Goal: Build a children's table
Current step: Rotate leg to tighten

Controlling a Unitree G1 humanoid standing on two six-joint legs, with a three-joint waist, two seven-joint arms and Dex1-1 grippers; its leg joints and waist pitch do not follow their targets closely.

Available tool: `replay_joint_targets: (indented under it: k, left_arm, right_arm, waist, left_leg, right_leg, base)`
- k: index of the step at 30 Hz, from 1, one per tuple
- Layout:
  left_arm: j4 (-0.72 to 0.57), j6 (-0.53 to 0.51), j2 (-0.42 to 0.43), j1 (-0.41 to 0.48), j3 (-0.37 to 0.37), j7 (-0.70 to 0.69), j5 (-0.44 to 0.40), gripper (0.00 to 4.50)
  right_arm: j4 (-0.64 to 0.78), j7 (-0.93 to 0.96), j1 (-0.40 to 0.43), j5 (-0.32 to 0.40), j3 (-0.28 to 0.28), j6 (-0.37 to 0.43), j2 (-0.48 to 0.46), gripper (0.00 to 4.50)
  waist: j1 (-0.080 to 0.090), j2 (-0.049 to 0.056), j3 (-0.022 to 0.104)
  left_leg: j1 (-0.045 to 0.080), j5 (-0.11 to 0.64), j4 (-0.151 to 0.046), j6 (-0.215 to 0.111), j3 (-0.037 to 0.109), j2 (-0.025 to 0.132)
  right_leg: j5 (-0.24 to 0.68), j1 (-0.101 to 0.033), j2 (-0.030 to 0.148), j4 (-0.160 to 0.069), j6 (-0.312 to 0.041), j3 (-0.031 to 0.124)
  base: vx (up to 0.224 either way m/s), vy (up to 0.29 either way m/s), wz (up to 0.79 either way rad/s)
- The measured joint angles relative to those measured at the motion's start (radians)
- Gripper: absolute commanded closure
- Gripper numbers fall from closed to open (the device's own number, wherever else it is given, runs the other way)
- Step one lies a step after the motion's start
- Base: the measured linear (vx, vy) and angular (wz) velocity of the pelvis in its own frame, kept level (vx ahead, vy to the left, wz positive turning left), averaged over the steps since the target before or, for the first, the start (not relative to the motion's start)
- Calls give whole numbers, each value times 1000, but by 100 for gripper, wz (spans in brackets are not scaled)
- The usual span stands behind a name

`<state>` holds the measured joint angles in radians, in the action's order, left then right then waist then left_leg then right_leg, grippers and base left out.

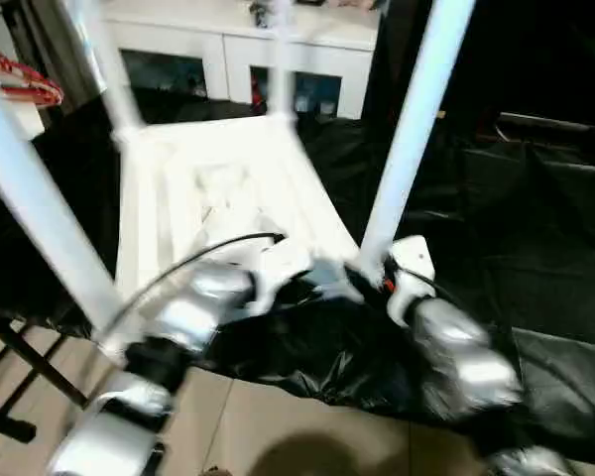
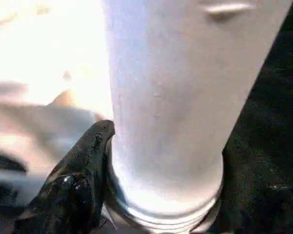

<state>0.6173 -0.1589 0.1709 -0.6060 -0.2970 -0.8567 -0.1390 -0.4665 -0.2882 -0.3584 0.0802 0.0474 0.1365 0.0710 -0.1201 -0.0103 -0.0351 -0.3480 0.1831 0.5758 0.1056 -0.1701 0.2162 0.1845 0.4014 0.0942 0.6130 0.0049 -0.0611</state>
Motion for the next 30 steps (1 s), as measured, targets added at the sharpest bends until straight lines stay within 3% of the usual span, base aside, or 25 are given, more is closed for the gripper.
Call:
replay_joint_targets:
  k: [6, 7, 12, 16, 21, 24, 30]
  left_arm:
    - [18, 5, -28, -6, -5, 42, -19, 450]
    - [18, 5, -29, -6, -5, 42, -19, 450]
    - [13, 5, -28, -1, 6, 30, -18, 450]
    - [-21, 14, 11, 16, 7, -37, 9, 450]
    - [-85, 34, 103, 59, 15, -184, 66, 450]
    - [-99, 63, 134, 70, 11, -263, 77, 450]
    - [-143, 68, 217, 96, 6, -397, 126, 450]
  right_arm:
    - [-35, 52, -20, -15, -11, -20, -20, 175]
    - [-35, 52, -20, -15, -11, -20, -20, 119]
    - [-17, 18, -11, -2, -25, -24, -27, 84]
    - [34, -153, 16, 34, -4, -6, 44, 48]
    - [110, -433, 35, 52, 89, 16, 207, 48]
    - [114, -556, 34, 68, 107, 15, 249, 48]
    - [122, -770, 18, 103, 157, 2, 316, 48]
  waist:
    - [-4, 6, 4]
    - [-5, 6, 4]
    - [-4, 10, 5]
    - [-3, 13, 4]
    - [-10, 15, 3]
    - [-23, 14, 2]
    - [-30, 4, -2]
  left_leg:
    - [-1, 0, -2, 0, 2, -5]
    - [-1, 0, -3, 0, 2, -5]
    - [-1, 0, -6, 0, 2, -6]
    - [-2, 0, -10, 0, 2, -6]
    - [-3, 0, -12, 0, 3, -5]
    - [-5, 0, -9, 0, 2, -5]
    - [-5, 0, -9, -1, 1, -2]
  right_leg:
    - [0, -1, 0, -2, 0, 0]
    - [0, -1, 0, -2, 0, 0]
    - [0, 0, 0, -3, 1, 0]
    - [0, 3, 0, -4, 1, 0]
    - [3, 4, -1, -3, -2, -1]
    - [5, 4, -1, -4, -2, -1]
    - [7, 4, 0, -3, -3, -1]
  base:
    - [0, 0, 0]
    - [0, 0, 0]
    - [0, 0, 0]
    - [0, 0, 0]
    - [0, 0, 0]
    - [0, 0, 0]
    - [0, 0, 0]
